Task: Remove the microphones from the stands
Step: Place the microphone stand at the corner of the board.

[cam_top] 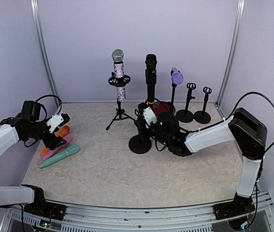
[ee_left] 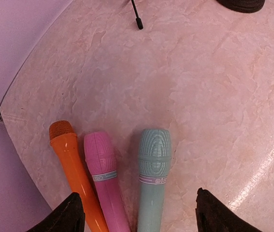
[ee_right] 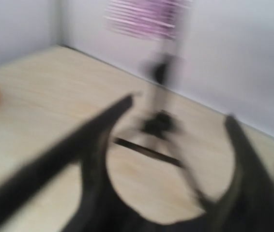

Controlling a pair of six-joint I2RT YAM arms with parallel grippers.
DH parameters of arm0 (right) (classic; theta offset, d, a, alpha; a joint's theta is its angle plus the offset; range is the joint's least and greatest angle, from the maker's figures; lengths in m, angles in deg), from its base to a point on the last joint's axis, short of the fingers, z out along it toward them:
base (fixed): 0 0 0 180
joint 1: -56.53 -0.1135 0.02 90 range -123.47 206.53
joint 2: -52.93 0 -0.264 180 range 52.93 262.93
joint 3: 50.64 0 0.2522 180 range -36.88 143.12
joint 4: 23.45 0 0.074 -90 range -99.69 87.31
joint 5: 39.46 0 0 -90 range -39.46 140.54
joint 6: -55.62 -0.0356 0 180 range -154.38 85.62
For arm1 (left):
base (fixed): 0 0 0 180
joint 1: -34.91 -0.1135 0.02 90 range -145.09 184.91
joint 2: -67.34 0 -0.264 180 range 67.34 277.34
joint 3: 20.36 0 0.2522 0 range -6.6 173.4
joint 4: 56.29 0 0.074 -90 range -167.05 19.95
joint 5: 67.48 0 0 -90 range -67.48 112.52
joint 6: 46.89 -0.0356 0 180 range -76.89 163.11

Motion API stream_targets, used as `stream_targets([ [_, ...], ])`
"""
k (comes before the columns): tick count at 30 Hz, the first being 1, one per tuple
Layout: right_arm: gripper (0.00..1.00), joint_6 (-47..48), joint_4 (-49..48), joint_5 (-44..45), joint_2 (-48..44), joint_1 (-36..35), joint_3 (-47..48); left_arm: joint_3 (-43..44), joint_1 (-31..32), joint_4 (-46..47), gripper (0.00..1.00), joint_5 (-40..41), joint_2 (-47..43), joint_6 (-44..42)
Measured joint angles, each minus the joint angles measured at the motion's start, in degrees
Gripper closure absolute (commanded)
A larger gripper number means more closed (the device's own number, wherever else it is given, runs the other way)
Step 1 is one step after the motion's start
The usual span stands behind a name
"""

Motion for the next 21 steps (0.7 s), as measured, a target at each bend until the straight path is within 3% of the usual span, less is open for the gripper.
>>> stream_targets([
  [10,1.0,1.38,2.56,4.85,-13.03,13.29,-13.68,0.39,0.0,-0.28,0.24,-0.48,-0.26,-0.26],
  [21,1.0,2.51,2.12,6.12,-13.35,28.72,-14.27,2.25,0.0,-0.81,0.24,-0.66,-0.07,-0.46],
])
